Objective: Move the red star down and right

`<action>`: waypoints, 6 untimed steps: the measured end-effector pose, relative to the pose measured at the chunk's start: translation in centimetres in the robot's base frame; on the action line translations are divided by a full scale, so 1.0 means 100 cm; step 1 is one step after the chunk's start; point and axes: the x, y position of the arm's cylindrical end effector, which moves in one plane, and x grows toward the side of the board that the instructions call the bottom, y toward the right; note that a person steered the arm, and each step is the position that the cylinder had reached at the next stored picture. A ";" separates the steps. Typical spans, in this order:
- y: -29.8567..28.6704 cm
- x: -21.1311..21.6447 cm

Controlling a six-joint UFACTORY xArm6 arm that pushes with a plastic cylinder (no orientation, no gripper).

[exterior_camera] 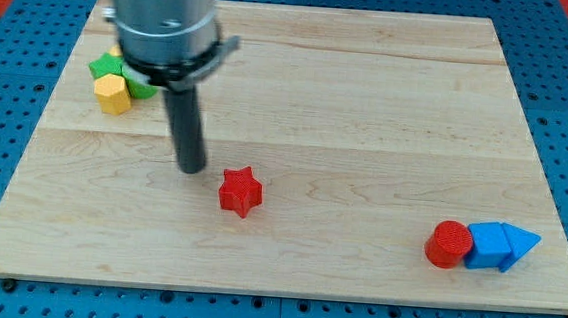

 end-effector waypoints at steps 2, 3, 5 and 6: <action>0.060 0.021; 0.118 0.021; 0.111 0.040; 0.152 0.047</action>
